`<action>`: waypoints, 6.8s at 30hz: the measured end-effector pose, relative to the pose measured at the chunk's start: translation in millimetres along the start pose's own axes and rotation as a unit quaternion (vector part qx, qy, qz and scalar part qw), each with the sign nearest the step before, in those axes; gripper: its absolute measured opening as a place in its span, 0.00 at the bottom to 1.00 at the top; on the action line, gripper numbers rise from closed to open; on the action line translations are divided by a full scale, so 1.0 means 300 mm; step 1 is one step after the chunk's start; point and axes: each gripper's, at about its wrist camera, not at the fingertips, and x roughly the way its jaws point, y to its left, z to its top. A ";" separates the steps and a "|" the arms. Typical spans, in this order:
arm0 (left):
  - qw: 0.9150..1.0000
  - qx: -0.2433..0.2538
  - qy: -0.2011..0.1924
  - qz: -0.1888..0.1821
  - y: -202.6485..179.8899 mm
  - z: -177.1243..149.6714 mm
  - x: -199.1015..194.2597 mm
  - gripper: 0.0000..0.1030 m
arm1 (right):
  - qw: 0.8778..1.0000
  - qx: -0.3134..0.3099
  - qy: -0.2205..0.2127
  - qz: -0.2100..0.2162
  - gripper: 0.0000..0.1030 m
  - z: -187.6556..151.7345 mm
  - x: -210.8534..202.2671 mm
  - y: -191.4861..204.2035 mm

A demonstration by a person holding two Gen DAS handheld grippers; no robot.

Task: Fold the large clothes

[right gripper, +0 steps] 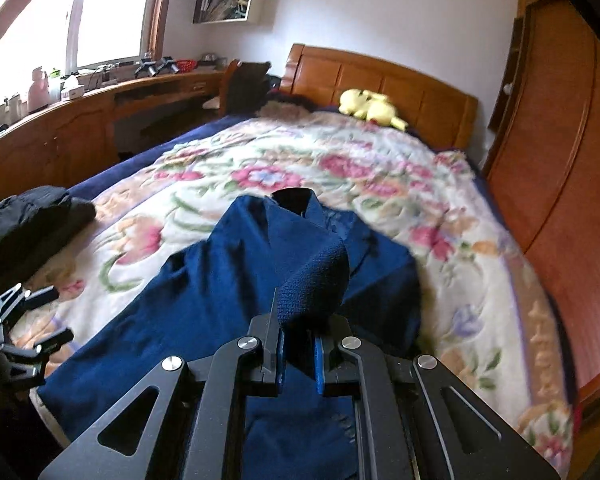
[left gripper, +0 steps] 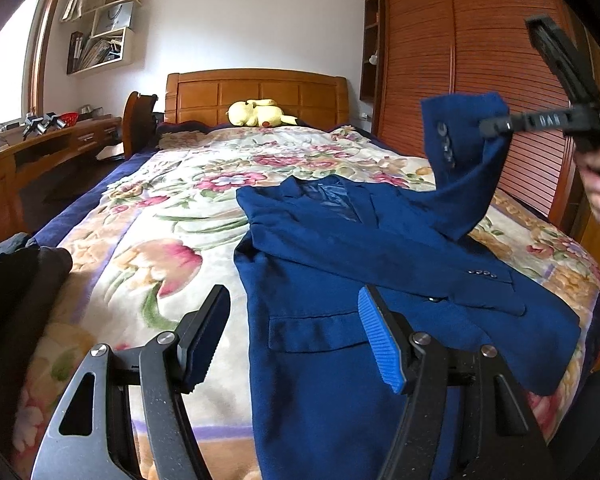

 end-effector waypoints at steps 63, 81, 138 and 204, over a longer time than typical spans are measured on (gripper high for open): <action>1.000 -0.010 0.023 0.005 0.038 -0.004 0.053 0.66 | 0.986 0.109 0.044 0.118 0.01 -0.197 0.217 0.101; 0.997 0.037 0.031 -0.059 -0.224 0.035 0.079 0.66 | 0.992 0.115 0.045 0.025 0.01 -0.492 -0.089 0.042; 0.986 0.078 0.101 -0.112 -0.448 0.006 0.038 0.03 | 0.990 0.136 0.030 -0.007 0.42 -0.683 0.128 -0.097; 0.993 0.022 0.108 0.040 -0.080 -0.099 -0.200 0.74 | 0.990 0.126 0.034 -0.051 0.44 -0.594 -0.135 -0.261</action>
